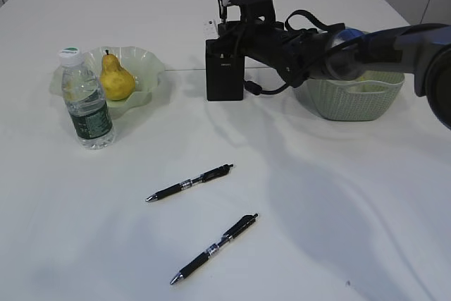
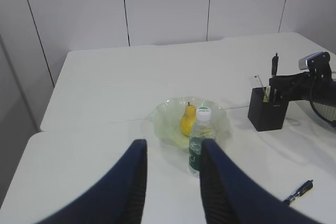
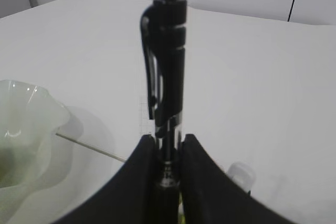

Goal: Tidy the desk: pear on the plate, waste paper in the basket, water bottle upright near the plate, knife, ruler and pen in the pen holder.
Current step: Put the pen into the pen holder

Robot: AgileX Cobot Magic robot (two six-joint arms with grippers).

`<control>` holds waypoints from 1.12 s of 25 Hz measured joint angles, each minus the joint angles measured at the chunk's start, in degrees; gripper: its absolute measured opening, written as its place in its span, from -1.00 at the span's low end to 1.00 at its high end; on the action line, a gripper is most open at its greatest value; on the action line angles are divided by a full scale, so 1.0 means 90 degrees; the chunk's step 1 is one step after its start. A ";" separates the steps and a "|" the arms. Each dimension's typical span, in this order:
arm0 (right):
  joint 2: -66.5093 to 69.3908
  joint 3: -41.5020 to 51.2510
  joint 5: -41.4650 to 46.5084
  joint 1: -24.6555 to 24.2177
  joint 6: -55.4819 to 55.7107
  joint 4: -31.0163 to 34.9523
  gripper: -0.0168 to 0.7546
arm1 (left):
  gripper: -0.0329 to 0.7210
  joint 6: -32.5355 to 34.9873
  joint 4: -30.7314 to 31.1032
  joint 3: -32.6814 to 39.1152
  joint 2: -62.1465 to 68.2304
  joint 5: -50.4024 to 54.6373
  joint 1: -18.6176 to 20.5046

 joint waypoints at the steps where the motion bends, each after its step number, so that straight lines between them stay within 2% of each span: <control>1: 0.0000 0.0000 0.0000 0.0000 0.0000 0.0000 -0.58 | -0.28 0.0000 0.0000 0.0000 0.0000 0.0000 0.0000; 11: 0.0000 0.0000 0.0290 0.0000 0.0463 0.0000 -0.16 | -0.28 -0.0028 0.0012 0.0000 0.0000 0.0000 0.0000; 19: -0.0259 0.0000 0.0964 0.0000 0.0505 0.0000 -0.13 | -0.28 -0.0028 0.0012 0.0000 0.0000 0.0000 0.0000; 24: -0.0811 0.0000 0.1927 0.0000 0.0505 0.0000 -0.13 | -0.28 -0.0028 0.0012 0.0000 0.0000 0.0000 0.0000; 28: -0.1247 0.0000 0.3064 0.0000 0.0519 -0.0012 -0.13 | -0.28 -0.0028 0.0012 0.0000 0.0000 -0.0010 0.0000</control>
